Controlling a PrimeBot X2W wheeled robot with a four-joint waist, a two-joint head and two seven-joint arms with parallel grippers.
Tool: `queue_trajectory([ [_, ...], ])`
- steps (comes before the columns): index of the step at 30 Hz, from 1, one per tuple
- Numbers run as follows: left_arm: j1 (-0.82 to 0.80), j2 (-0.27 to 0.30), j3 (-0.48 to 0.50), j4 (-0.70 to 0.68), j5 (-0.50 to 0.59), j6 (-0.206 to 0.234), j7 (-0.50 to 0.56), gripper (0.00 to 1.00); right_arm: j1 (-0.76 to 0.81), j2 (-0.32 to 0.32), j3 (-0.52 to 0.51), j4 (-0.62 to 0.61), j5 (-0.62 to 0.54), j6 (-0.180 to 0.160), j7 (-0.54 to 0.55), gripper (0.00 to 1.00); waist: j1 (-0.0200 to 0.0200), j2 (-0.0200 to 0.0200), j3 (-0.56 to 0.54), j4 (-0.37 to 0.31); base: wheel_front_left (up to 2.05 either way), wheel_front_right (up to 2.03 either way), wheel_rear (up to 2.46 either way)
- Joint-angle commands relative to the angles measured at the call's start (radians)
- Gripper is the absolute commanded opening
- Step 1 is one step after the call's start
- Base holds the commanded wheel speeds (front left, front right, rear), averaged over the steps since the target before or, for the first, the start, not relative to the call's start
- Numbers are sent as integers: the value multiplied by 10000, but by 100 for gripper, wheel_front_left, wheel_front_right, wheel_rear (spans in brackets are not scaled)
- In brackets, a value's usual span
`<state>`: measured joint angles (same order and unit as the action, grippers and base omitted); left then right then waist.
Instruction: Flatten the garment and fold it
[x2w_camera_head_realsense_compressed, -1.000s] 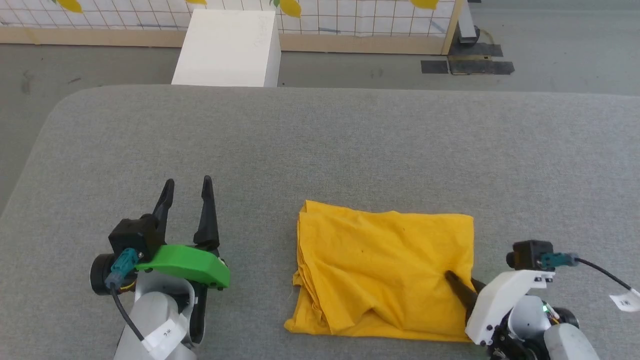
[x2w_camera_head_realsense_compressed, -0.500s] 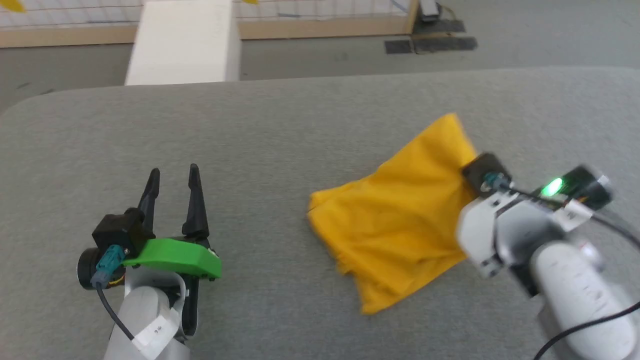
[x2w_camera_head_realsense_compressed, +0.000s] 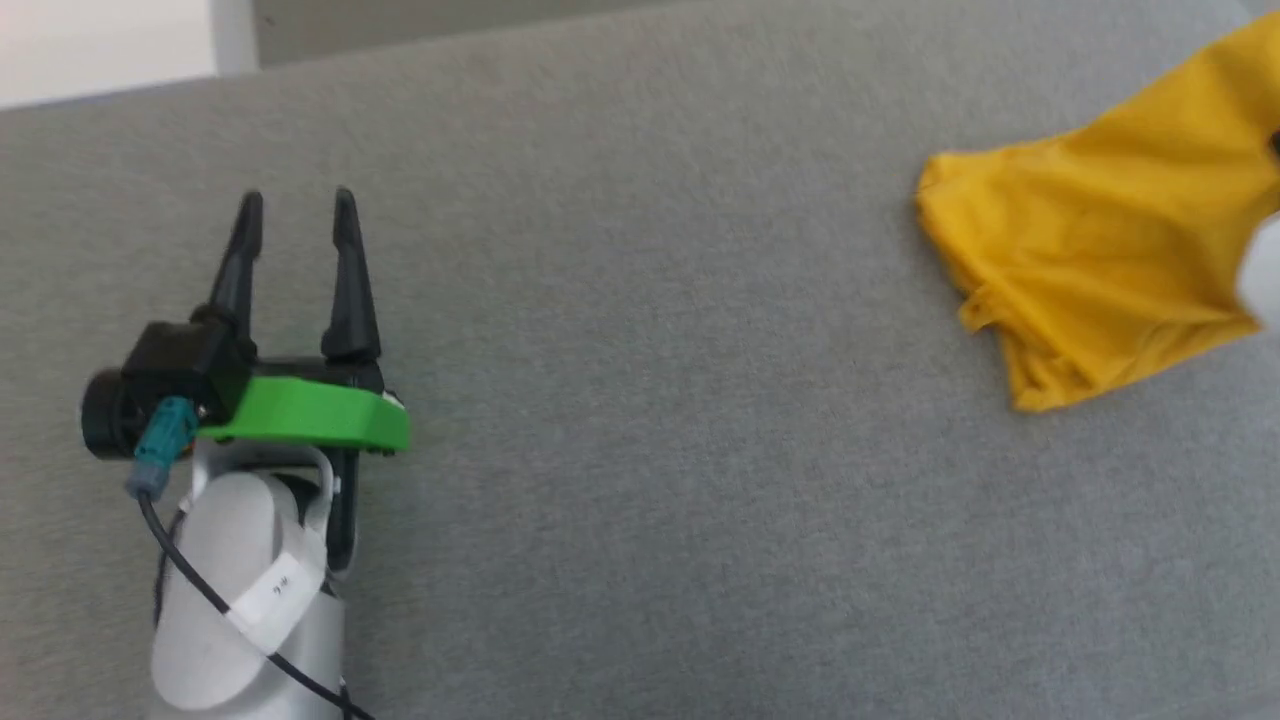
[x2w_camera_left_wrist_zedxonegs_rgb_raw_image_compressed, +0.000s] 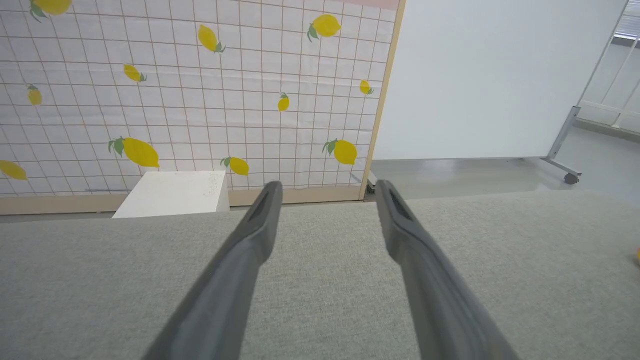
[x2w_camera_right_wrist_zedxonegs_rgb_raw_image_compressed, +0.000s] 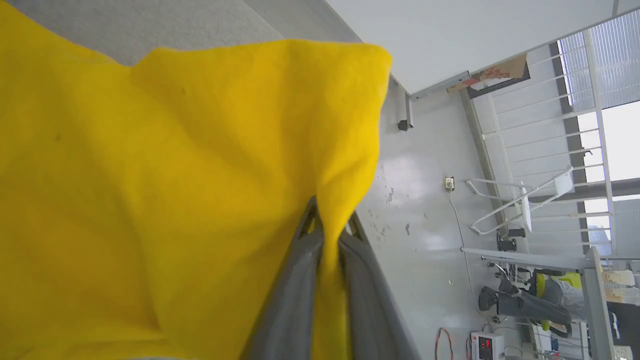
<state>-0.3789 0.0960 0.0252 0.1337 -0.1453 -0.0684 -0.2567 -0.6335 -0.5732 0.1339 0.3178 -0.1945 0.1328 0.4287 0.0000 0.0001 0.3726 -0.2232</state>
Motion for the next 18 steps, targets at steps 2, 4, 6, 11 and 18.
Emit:
queue_trajectory([
  [2,-301,227,4,-167,134,8,79,100,-368,18,-482,419,-355,-21,-385,0,0,-1,1285,-768,0,0,0],
  [4,-394,345,-9,-332,187,13,201,100,-590,87,-931,772,-622,-21,-715,0,0,-1,1541,-794,0,0,0],
  [6,-471,452,-33,-512,244,19,342,100,-807,175,-1402,1077,-952,-21,-1028,0,0,-1,1777,-780,0,0,0],
  [11,-567,660,-81,-858,327,28,639,100,-1297,621,-2483,1622,-1773,-21,-1581,0,0,-1,2123,-666,0,0,0],
  [18,-509,745,-152,-913,303,41,721,100,-1647,1223,-3832,2416,-2680,-21,-1978,6,0,-1,1985,-478,0,0,0],
])
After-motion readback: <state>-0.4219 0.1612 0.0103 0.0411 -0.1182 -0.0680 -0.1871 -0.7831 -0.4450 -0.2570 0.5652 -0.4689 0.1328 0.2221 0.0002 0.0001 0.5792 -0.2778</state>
